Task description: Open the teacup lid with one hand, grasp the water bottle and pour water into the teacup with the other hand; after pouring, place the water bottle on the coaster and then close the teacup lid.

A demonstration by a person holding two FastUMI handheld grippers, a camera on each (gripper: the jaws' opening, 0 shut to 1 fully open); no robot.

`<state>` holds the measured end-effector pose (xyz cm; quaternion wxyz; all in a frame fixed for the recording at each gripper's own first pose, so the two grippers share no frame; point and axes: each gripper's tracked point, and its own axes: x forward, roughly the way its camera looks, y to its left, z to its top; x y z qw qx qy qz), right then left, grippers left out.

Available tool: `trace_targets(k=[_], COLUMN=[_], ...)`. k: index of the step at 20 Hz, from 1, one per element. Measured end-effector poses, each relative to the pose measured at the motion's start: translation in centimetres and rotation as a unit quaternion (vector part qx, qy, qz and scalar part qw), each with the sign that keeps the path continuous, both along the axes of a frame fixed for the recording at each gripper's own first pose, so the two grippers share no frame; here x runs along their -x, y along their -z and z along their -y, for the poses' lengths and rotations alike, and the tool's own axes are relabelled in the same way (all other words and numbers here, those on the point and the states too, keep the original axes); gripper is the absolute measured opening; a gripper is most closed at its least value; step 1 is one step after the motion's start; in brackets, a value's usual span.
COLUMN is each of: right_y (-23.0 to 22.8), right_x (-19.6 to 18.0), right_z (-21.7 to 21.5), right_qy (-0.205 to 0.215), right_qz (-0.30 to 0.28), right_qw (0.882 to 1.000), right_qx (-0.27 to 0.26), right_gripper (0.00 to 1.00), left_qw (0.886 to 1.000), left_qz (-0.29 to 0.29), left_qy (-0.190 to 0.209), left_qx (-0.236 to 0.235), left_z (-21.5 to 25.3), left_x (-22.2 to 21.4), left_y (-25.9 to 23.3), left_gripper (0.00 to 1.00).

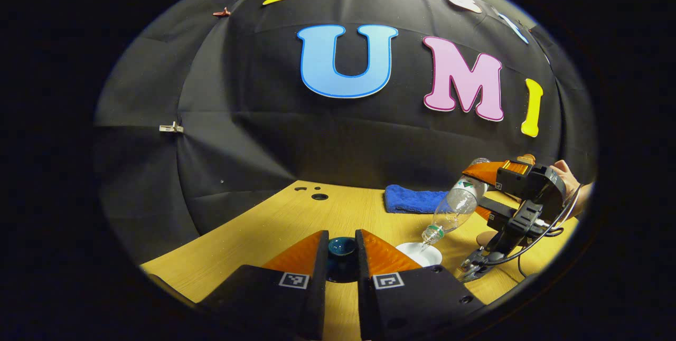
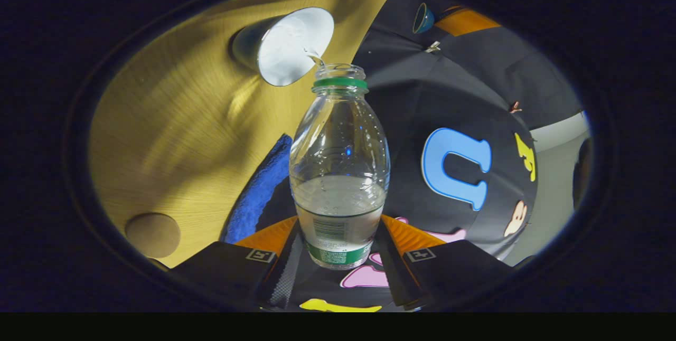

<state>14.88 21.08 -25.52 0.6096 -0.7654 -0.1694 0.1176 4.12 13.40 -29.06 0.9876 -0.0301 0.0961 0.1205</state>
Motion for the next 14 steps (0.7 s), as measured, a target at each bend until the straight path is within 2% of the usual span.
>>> trace_targets(k=[1,2,6,7,13,14], right_y=[-0.3,-0.5,-2.0,-2.2,-3.2,-3.3], right_x=[0.0,0.1,0.0,0.0,0.3,0.5], right_z=[-0.1,-0.4,-1.5,-1.7,-2.8,-3.1], right_qy=[-0.007,-0.015,-0.044,-0.052,-0.098,-0.108], right_qz=[0.011,0.021,0.064,0.072,0.111,0.115], right_qw=[1.0,1.0,0.996,0.995,0.988,0.986], right_qx=[0.003,0.009,0.032,0.035,0.045,0.049], right_gripper=[0.74,0.73,0.74,0.73,0.74,0.74], left_qw=[1.0,1.0,1.0,1.0,1.0,1.0], left_qz=[0.0,0.001,0.003,0.004,0.007,0.008], left_qy=[-0.001,-0.002,0.0,0.001,0.002,0.002], left_qx=[0.0,0.001,0.003,0.005,0.009,0.009], left_z=[0.0,-0.1,0.1,0.1,0.3,0.3], left_x=[0.0,0.0,0.2,0.3,0.4,0.4], left_y=[0.1,0.0,-0.1,-0.1,-0.2,-0.4], left_gripper=[0.26,0.29,0.26,0.29,0.26,0.29])
